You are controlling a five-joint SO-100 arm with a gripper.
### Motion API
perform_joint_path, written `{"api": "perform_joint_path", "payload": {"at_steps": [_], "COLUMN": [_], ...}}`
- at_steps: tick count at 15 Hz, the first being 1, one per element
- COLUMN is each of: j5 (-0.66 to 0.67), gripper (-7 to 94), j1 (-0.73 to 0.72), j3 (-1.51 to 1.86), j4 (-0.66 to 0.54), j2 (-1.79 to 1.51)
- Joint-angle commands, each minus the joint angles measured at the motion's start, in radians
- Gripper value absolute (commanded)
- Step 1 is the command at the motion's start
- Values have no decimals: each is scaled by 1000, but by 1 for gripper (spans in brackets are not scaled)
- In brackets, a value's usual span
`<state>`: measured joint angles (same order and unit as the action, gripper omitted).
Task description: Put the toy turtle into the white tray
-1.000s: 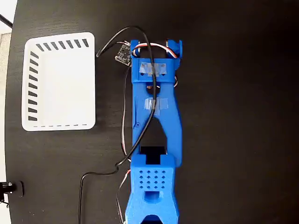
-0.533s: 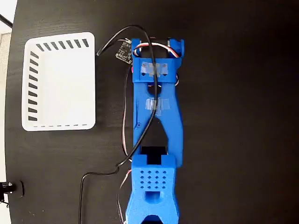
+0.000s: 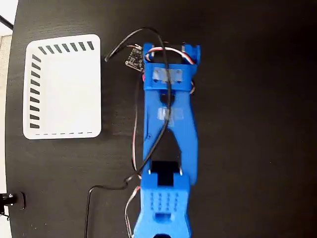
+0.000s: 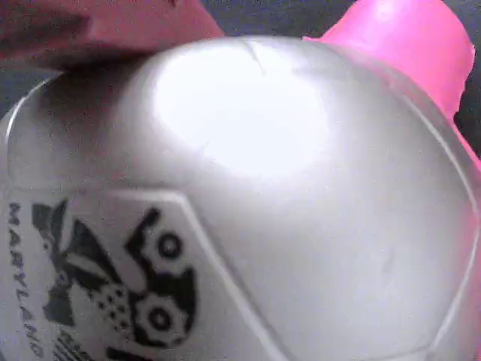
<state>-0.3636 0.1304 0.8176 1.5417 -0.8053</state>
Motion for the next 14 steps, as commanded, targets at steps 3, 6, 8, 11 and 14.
{"api": "perform_joint_path", "payload": {"at_steps": [3,6,8,11,14], "j5": [15,11,-5,-95,-130], "gripper": [0,0,0,0,0], "j1": [-37,-91,-160,-334,-433], "j3": [112,143,141,144,153], "j4": [46,69,60,-34,-91], "j2": [-529,-657,-681,-600,-538]}}
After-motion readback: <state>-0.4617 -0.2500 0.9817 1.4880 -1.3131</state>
